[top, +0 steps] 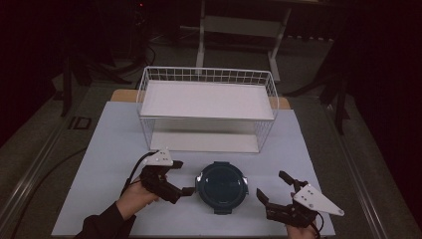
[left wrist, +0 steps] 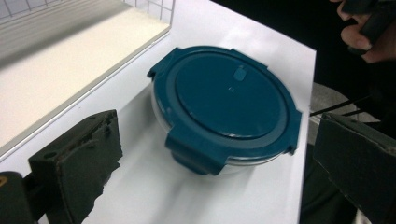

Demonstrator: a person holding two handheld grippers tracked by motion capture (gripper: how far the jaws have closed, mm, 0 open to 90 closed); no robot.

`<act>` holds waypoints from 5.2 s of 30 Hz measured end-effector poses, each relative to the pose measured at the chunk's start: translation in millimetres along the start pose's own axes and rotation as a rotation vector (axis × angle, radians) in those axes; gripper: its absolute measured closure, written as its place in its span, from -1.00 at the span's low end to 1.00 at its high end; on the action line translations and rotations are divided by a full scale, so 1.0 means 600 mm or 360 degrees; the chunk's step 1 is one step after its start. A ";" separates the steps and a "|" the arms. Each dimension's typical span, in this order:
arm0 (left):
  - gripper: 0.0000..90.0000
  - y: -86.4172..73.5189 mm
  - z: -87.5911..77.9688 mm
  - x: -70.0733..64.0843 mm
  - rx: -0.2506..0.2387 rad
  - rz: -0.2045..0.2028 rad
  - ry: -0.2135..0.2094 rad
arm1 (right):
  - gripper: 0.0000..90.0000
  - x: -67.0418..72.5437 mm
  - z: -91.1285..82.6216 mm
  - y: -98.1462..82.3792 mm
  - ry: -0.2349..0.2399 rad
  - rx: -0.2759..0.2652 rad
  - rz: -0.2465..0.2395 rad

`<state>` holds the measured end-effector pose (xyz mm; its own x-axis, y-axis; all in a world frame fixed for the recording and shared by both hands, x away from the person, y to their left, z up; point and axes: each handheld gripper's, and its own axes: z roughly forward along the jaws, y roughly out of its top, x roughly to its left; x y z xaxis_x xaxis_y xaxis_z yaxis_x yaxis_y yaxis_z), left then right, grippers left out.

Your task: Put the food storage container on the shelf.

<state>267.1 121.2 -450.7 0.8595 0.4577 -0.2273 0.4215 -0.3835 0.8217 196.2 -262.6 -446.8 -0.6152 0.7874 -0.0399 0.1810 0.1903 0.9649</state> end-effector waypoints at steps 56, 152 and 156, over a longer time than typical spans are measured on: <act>0.09 -0.042 0.100 0.064 0.0336 -0.1234 -0.0248 | -0.70 0.035 0.020 0.020 0.0121 0.0051 -0.0184; 0.23 0.010 0.026 0.104 -0.0098 -0.0742 0.0115 | 0.25 -0.099 0.242 0.022 0.0723 0.0570 0.0785; 0.23 0.011 0.033 0.125 -0.0098 -0.0736 0.0134 | 0.25 -0.107 0.264 0.015 0.0715 0.0577 0.0787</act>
<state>339.9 136.9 -472.8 0.5582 0.6338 -0.5354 0.7343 -0.0771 0.6744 358.5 -218.4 -476.3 -0.6360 0.5314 0.5595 0.7100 0.1190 0.6940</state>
